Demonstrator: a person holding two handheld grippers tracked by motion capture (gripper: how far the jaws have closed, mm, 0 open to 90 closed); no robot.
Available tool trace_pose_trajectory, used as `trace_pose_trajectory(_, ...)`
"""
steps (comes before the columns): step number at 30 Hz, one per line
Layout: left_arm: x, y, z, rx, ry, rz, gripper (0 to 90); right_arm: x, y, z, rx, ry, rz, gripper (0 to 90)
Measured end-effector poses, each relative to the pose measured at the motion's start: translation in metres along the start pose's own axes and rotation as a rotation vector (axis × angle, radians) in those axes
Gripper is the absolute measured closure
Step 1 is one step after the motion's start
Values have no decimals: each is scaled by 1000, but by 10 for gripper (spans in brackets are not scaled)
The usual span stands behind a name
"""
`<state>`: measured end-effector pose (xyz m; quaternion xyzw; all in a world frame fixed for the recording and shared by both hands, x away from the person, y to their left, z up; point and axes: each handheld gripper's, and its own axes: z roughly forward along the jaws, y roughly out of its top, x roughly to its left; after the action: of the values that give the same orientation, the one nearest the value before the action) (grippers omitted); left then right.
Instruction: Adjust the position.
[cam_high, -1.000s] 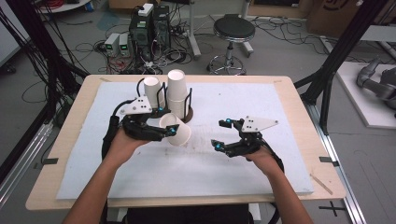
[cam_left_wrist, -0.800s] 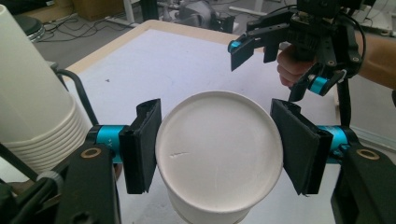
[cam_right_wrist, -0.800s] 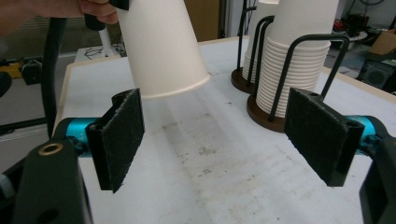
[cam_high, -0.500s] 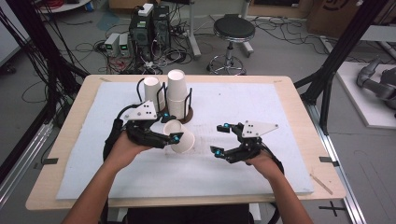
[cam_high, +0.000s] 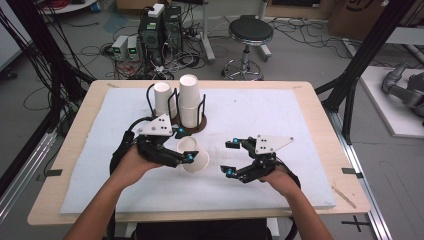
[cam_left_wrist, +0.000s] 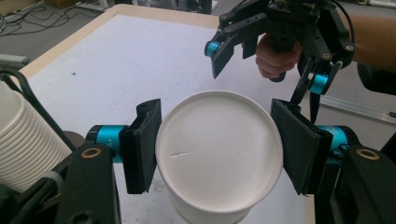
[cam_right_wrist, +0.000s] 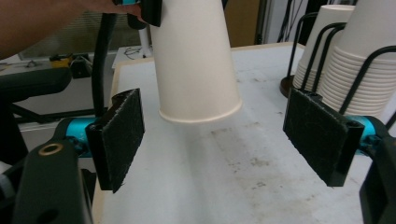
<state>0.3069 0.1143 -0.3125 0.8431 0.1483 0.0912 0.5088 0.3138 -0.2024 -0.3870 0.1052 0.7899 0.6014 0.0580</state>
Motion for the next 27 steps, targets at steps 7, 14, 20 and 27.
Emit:
trace_pose_trajectory(7, -4, -1, 1, -9, -33, 13, 364, 5, 0, 6, 3, 34, -8, 207)
trace_pose_trajectory(14, -9, -3, 2, -25, -67, 32, 363, 9, 1, 11, 5, 60, -11, 207)
trace_pose_trajectory(20, -14, -2, 4, -28, -91, 50, 363, 13, 1, 14, 0, 74, -15, 196)
trace_pose_trajectory(27, -16, -3, 8, -31, -113, 60, 364, 16, 1, 18, 2, 98, -26, 196)
